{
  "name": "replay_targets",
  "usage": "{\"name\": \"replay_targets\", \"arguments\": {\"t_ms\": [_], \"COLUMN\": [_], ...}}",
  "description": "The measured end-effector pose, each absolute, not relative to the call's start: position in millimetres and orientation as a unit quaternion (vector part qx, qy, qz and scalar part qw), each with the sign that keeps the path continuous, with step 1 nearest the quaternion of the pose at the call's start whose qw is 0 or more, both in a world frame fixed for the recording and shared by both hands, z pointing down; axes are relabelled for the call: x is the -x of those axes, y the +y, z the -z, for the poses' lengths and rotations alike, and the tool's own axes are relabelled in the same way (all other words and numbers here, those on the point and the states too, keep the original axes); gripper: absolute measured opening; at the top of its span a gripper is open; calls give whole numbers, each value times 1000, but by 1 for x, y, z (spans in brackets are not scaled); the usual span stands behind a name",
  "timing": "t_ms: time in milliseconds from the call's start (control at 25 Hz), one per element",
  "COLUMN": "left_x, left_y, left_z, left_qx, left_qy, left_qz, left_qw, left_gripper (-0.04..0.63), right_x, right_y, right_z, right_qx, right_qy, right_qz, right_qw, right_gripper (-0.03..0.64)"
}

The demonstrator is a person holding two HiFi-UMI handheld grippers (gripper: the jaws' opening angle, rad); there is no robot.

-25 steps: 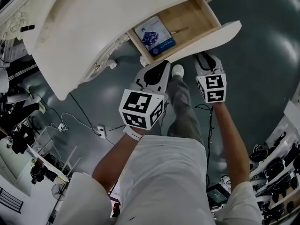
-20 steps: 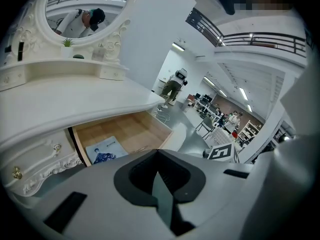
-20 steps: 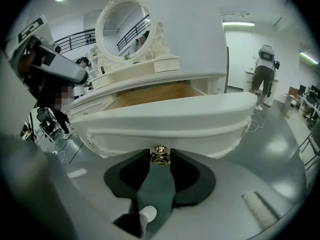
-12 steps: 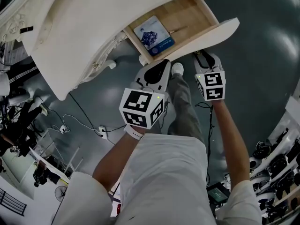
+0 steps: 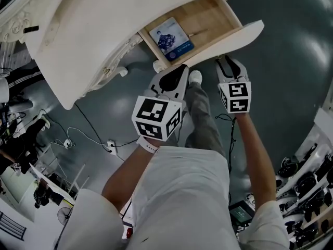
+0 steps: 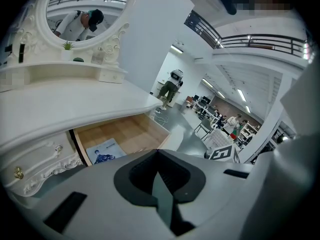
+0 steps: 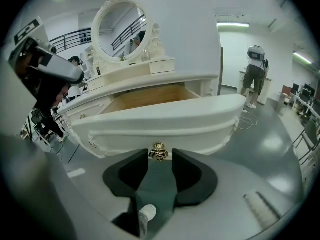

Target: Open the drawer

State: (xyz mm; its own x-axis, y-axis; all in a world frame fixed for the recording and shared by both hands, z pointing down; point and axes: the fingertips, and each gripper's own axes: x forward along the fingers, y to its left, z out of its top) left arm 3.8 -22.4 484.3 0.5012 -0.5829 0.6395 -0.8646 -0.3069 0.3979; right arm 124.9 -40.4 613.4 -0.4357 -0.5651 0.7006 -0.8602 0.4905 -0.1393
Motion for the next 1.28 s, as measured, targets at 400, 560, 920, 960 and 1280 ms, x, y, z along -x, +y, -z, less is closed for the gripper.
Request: {"name": "replay_targets", "arguments": {"t_ms": [400, 560, 920, 960, 1280], "left_x": [6, 9, 17, 18, 25], "left_y": [-26, -25, -21, -21, -20], "left_z": [-465, -454, -426, -423, -392], "left_qx": [-784, -783, -780, -780, -781], "left_qy": [-474, -480, -496, -498, -511], "left_qz": [-181, -178, -166, -165, -149], "left_qw": [357, 354, 342, 341, 327], "left_gripper": [8, 8, 8, 8, 8], "right_x": [-136, -134, -130, -130, -125], "right_y": [-39, -41, -47, -48, -52], "right_z": [-579, -557, -504, -499, -455], "right_qx": [-451, -450, -446, -447, -446], "right_qy": [-811, -818, -835, -836, -846], "right_qz": [-240, -233, -211, -210, -195], "right_qw": [283, 271, 242, 238, 216], "right_gripper": [163, 163, 163, 163, 163]}}
